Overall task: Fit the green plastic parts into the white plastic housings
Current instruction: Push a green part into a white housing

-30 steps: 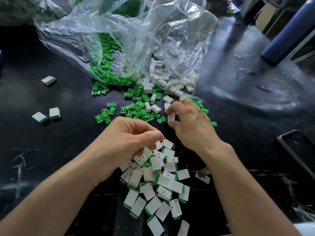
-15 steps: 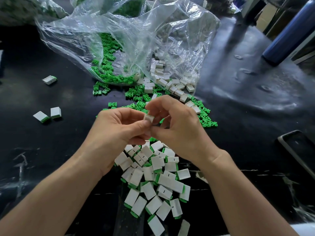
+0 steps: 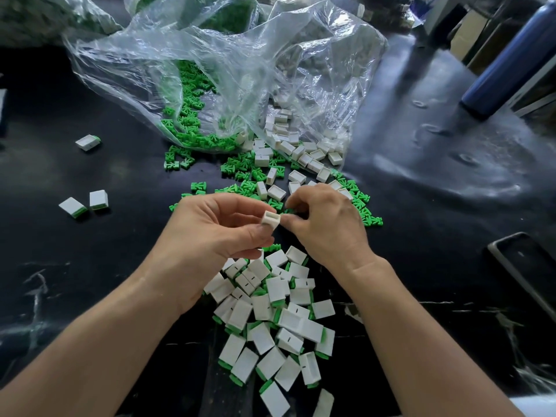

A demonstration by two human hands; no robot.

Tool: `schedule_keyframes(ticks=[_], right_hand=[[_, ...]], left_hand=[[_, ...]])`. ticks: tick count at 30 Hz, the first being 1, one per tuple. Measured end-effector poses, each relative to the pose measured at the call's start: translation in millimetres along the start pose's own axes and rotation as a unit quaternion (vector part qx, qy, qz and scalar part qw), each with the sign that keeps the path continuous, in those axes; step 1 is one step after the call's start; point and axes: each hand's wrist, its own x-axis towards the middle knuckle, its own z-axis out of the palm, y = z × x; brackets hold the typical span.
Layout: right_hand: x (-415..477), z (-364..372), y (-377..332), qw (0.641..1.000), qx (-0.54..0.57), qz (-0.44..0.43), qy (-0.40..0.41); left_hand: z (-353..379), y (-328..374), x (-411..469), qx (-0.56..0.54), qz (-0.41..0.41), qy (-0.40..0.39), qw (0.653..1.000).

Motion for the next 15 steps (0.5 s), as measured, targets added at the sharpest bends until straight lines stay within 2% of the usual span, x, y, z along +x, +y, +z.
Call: schedule_keyframes(ticks=[3,5,9,15], right_hand=[[-1,-4,0,0.999,0.046,-0.003,0.007],[-3,-11,-1,0.99,0.137,0.004,0.009],[-9,-24,-6,0.945,0.326,-0.012,-0.008],[-13,-29,-13,0.918,0.393,-0.035,-0.037]], left_hand=[[0,1,0,0.006,-0.001,0.008,1.0],[0,1,0,0.003,-0.006,0.018,1.0],[1,2,0,-0.014,-0.023,0.017,0.999],[0,3,1,-0.038,-0.041,0.017,0.998]])
